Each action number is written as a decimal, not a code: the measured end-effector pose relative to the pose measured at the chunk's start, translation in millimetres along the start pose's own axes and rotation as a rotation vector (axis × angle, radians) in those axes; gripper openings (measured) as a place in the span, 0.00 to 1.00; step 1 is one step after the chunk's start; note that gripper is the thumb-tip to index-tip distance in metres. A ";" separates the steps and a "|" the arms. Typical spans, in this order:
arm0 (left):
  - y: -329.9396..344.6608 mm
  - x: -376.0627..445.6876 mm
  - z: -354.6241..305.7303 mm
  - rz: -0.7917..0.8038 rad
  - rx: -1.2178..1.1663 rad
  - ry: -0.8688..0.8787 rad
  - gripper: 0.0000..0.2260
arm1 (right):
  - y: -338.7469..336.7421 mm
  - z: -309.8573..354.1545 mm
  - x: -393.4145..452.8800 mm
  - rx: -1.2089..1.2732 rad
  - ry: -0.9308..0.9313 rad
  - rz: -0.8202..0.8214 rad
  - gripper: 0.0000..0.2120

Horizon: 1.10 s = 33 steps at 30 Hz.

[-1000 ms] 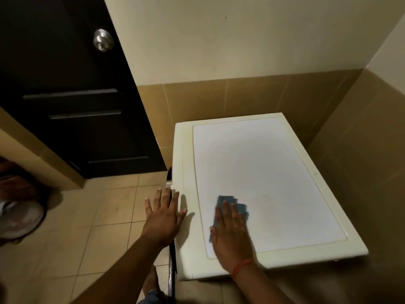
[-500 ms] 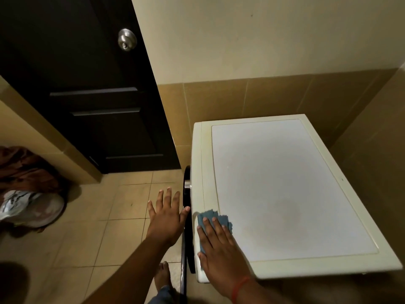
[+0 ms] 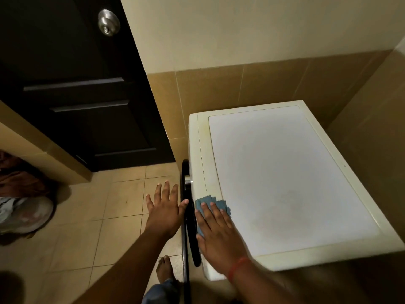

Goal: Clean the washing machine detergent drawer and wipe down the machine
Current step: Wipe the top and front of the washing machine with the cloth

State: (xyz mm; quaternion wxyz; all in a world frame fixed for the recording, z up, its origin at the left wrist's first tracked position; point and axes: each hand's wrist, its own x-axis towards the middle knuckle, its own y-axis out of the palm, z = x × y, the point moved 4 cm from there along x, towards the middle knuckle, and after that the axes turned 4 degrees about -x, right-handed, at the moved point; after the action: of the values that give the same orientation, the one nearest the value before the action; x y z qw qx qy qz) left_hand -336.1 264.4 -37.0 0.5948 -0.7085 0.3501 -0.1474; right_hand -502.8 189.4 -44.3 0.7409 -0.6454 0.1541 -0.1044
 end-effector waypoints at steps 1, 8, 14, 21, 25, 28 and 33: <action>0.8 2.7 2.6 0.014 -0.001 0.007 0.30 | -2.0 -1.2 16.0 -0.013 0.004 -0.015 0.29; -12.2 40.2 8.8 0.043 0.000 0.170 0.30 | -10.7 -1.9 62.5 -0.060 0.105 0.020 0.29; -18.4 73.7 11.5 0.037 0.001 0.294 0.30 | -18.3 -45.3 37.1 -0.045 0.436 -0.055 0.28; -16.2 81.6 -9.2 0.035 0.007 0.327 0.34 | -19.8 -62.3 52.8 -0.062 0.224 -0.037 0.26; -14.4 76.2 -27.1 0.017 0.022 0.297 0.34 | -18.9 -74.8 48.0 -0.070 0.282 -0.031 0.27; -9.8 71.3 -46.5 0.001 0.043 0.277 0.33 | -18.5 -91.1 35.2 -0.100 0.090 -0.003 0.27; -4.7 60.0 -75.9 -0.011 0.060 0.246 0.32 | -20.3 -127.0 26.7 -0.076 0.270 -0.028 0.28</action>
State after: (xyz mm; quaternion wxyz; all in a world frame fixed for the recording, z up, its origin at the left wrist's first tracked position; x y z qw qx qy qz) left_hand -339.4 168.2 -26.1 0.5675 -0.6688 0.4119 -0.2471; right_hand -523.1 59.6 -41.9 0.6868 -0.6552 0.2474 -0.1945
